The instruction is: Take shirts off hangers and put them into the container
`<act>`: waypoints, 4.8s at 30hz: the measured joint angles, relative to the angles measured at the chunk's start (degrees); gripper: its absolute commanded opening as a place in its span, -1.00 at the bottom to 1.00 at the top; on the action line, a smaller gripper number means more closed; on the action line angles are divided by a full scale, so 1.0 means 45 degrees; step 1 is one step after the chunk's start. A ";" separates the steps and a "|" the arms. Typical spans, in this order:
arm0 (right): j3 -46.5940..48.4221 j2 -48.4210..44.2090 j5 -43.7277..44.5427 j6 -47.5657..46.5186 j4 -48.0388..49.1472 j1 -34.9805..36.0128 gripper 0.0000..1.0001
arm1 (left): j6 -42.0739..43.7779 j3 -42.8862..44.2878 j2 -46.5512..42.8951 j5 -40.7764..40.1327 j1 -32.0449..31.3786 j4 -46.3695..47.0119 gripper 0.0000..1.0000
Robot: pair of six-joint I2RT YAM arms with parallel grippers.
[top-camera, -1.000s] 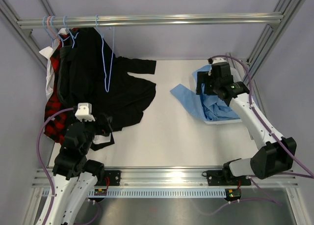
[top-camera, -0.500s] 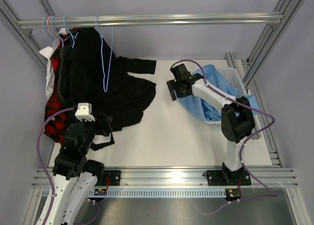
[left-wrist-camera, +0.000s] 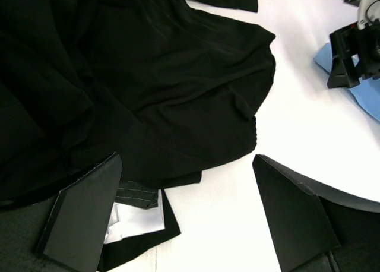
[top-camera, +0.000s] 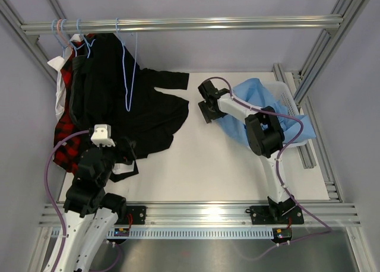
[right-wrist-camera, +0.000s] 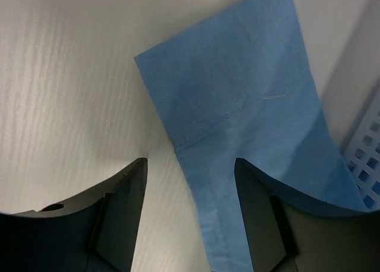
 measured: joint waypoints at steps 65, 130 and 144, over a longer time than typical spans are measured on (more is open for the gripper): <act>-0.6392 -0.8845 0.1651 0.2875 0.0826 -0.5916 -1.00 | -0.0010 0.0000 0.0063 0.0005 -0.0073 0.0000 0.98; -0.9020 -0.8947 -0.3172 0.6052 0.3050 -0.7941 0.13 | -0.0010 -0.0058 -0.0262 0.0010 -0.0073 0.0010 0.98; -0.9894 -1.4265 0.1491 0.6737 0.1229 -0.8675 0.22 | -0.0005 -0.0136 -0.0306 0.0010 -0.0078 0.0005 0.98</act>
